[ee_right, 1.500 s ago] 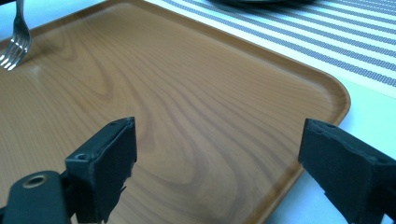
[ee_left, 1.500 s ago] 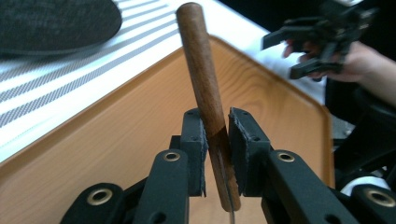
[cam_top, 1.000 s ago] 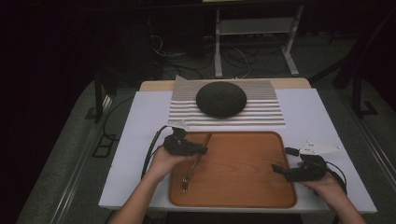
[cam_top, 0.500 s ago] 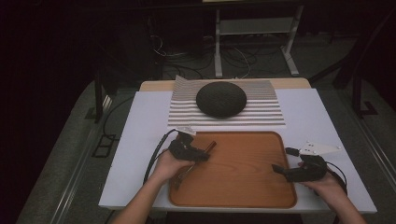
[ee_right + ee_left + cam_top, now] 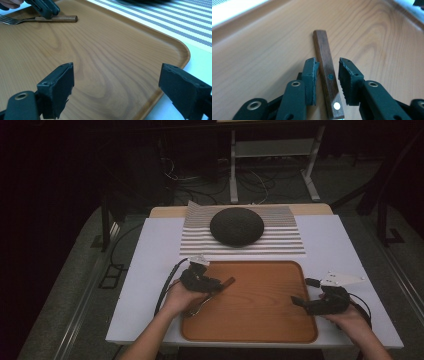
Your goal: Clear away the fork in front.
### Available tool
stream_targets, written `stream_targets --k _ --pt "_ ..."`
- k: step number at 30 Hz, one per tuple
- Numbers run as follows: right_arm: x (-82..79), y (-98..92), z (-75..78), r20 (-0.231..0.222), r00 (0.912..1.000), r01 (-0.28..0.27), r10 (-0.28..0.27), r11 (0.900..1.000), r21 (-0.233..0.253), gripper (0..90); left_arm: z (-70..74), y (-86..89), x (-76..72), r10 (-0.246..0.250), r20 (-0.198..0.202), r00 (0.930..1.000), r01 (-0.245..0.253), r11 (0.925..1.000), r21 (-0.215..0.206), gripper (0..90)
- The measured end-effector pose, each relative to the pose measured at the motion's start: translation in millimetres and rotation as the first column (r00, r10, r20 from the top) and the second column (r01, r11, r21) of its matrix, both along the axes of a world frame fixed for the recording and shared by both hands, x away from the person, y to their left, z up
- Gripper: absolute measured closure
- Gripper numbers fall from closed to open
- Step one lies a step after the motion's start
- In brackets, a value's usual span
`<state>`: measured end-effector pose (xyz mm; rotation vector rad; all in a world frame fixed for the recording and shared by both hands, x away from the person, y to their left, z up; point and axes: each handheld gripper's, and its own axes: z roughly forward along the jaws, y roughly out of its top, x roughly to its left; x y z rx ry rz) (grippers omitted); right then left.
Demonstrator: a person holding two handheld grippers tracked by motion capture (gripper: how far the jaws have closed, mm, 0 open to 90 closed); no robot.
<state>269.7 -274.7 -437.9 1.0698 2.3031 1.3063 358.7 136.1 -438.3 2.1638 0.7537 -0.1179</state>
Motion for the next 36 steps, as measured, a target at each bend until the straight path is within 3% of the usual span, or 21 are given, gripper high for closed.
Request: stream_targets --k 4,5,8,10,11,15,20,36 --pt "0.1 -0.5 -0.1 0.000 1.0000 0.003 -0.003 1.000 -0.001 13.0 9.0 0.3 -5.9 -0.002 0.045 0.9990 0.004 0.9991 -0.042 73.5" --pt "0.2 -0.6 0.0 0.000 1.0000 0.003 -0.003 1.000 0.001 13.0 9.9 -1.2 -7.7 -0.011 0.051 0.9986 0.014 0.9988 -0.047 80.6" --pt "-0.5 -0.4 0.0 0.001 1.0000 0.001 -0.001 1.000 -0.001 13.0 10.8 -8.7 -12.2 -0.047 0.060 0.9971 0.049 0.9977 -0.045 87.6" --pt "-0.8 -0.3 0.1 0.002 1.0000 0.000 0.000 1.000 -0.004 13.0 9.6 -14.9 -14.5 -0.075 0.056 0.9956 0.077 0.9967 -0.027 89.7" --pt "-1.2 -0.1 0.5 0.003 1.0000 0.000 0.000 1.000 -0.003 13.0 6.8 -21.0 -16.4 -0.094 0.056 0.9940 0.093 0.9955 0.016 89.9" --pt "-0.4 1.0 0.3 0.001 1.0000 -0.001 0.001 1.000 0.000 13.0 1.5 -25.5 -17.3 -0.105 0.049 0.9933 0.102 0.9929 0.062 89.9" --pt "0.1 0.5 0.2 0.001 1.0000 0.001 -0.001 1.000 0.001 13.0 -2.5 -24.1 -14.0 -0.094 0.045 0.9946 0.089 0.9915 0.095 89.9" --pt "-1.3 -0.9 0.7 0.001 1.0000 0.007 -0.007 1.000 -0.002 13.1 -3.3 5.4 -4.3 -0.018 0.038 0.9991 0.014 0.9950 0.099 89.5"
